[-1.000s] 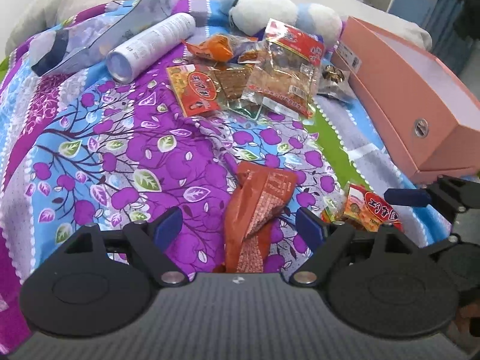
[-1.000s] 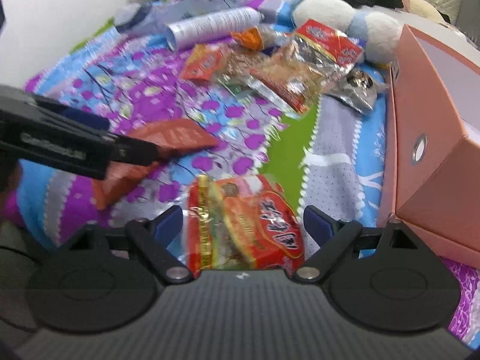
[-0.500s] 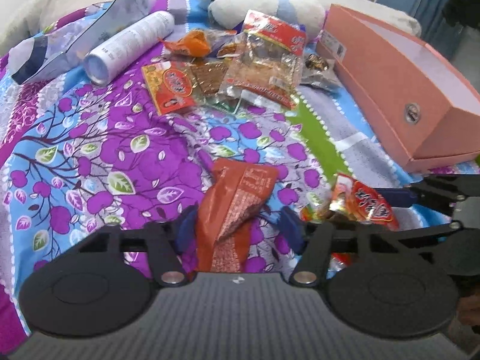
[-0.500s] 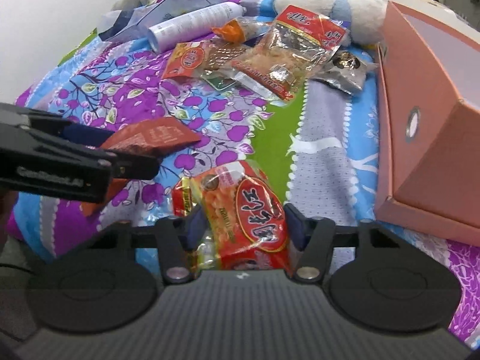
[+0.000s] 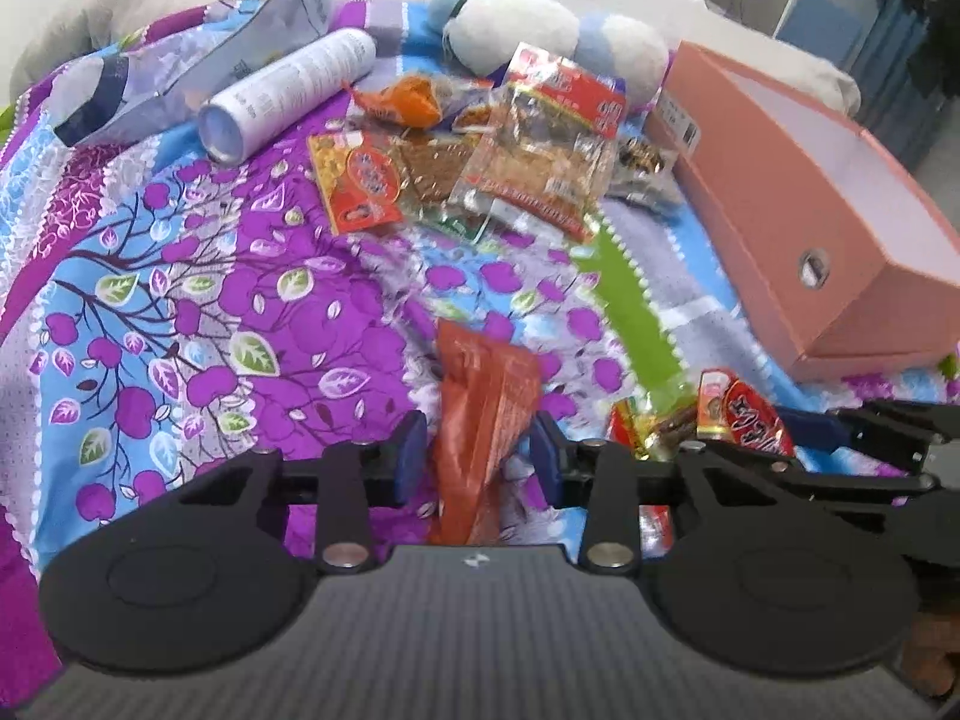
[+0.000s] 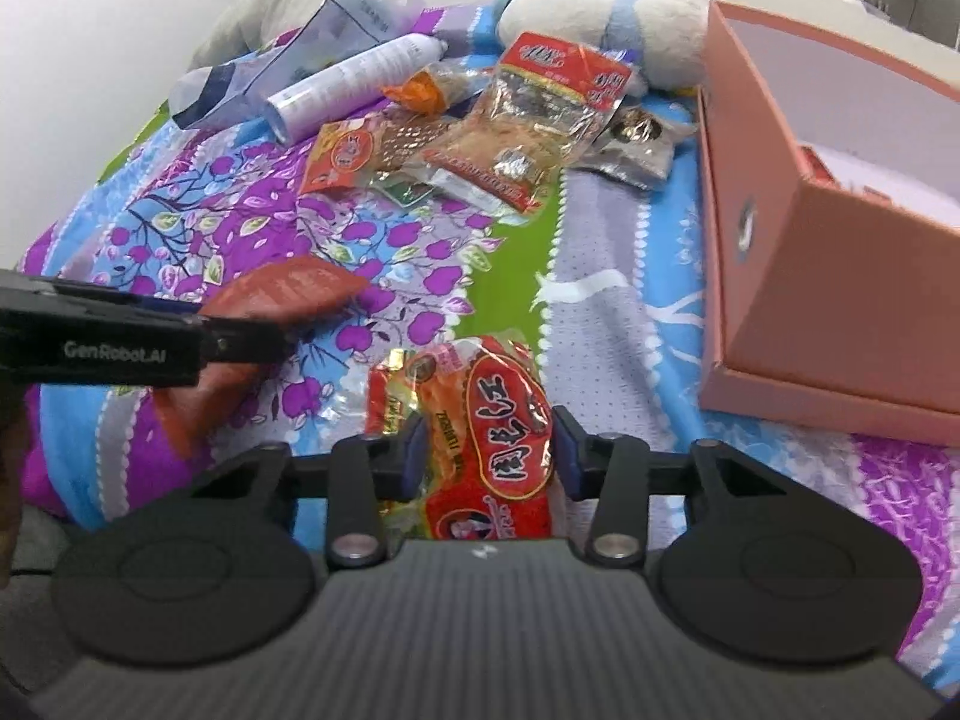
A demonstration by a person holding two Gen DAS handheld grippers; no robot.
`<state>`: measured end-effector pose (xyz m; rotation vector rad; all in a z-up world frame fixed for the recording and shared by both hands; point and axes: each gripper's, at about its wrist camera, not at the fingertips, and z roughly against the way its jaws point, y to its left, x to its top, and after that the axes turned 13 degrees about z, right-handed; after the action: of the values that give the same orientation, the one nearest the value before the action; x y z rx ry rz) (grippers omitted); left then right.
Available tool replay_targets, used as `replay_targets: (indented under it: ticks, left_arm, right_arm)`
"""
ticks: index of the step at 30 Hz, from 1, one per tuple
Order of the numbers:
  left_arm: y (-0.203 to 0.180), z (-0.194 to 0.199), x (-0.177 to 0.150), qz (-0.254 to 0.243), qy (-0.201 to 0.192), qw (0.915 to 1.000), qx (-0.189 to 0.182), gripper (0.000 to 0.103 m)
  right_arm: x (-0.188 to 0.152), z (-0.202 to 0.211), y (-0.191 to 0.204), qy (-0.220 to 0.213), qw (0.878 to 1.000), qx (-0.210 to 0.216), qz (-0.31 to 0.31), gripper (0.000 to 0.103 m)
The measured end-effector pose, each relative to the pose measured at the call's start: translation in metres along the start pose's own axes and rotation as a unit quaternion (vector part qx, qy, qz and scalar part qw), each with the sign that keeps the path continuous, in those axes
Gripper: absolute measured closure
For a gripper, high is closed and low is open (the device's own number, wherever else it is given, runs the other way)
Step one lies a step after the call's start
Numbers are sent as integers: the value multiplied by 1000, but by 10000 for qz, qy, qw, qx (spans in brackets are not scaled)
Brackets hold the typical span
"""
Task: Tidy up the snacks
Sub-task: 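Close the left tool on the red wrapper while the right tool grips the red-orange packet, then lift both held packets and carry them over the pink box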
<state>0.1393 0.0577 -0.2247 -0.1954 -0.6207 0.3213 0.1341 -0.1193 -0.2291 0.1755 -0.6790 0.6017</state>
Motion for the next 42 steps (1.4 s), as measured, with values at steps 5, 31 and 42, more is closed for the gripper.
replay_targets:
  ticks: [5, 31, 42]
  left_arm:
    - [-12, 8, 4, 62, -91, 9999, -89, 71]
    - [0, -11, -8, 536, 355, 9955, -701, 54]
    - [-16, -23, -21, 225, 451, 9969, -599, 57]
  right_arm:
    - [3, 14, -3, -87, 9998, -190, 24, 80]
    - [2, 52, -6, -339, 9987, -350, -176, 84]
    - [-7, 53, -11, -243, 9984, -405, -295, 84]
